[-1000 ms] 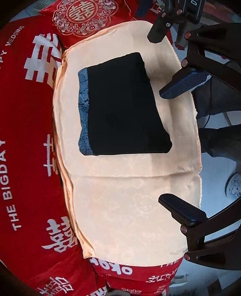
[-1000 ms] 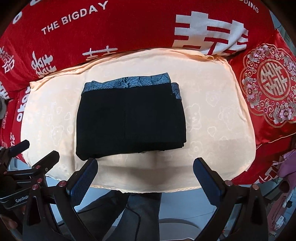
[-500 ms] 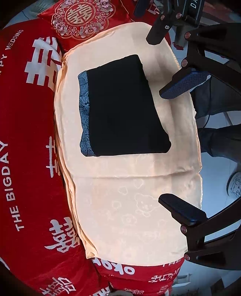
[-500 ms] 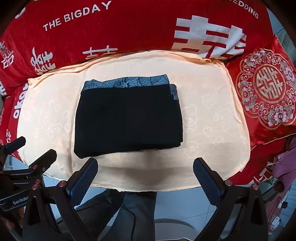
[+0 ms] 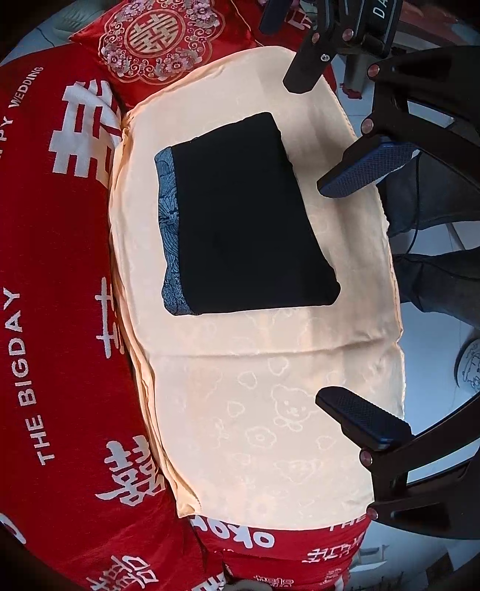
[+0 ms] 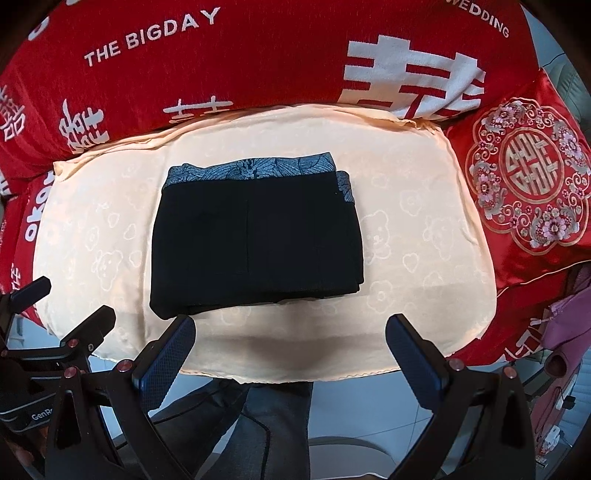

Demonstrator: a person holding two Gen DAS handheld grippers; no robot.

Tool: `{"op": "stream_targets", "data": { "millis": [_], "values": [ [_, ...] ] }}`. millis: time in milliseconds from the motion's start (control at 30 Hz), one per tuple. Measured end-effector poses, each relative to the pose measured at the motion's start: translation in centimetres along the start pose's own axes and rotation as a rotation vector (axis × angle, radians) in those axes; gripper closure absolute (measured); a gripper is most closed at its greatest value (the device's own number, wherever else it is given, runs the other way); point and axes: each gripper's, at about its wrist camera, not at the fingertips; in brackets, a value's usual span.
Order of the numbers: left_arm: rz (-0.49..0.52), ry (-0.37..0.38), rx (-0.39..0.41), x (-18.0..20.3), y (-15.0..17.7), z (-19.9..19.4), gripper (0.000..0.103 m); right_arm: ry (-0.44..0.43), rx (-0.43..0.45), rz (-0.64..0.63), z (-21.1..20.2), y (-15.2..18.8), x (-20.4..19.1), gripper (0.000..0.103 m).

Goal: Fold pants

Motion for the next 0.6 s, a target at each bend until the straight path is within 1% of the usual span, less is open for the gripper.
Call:
{"op": "stream_targets", "data": {
  "millis": [333,600],
  "values": [
    [-0.007,0.001,0.020,0.24,-0.04,-0.36,0.000,0.002,0.000,-0.002,-0.05,-0.10,-0.04,0.000],
    [-0.015,-0.012,0.008,0.25,-0.04,0.10,0.000,0.003,0.000,-0.007,-0.04,0.01,0.00,0.000]
  ]
}}
Point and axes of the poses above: each gripper's, at about its wrist camera, not at the fingertips, and z roughly the way its jaws point, x to its right, y to its underside, and after that the axes turned 2 degrees about -z, right-handed
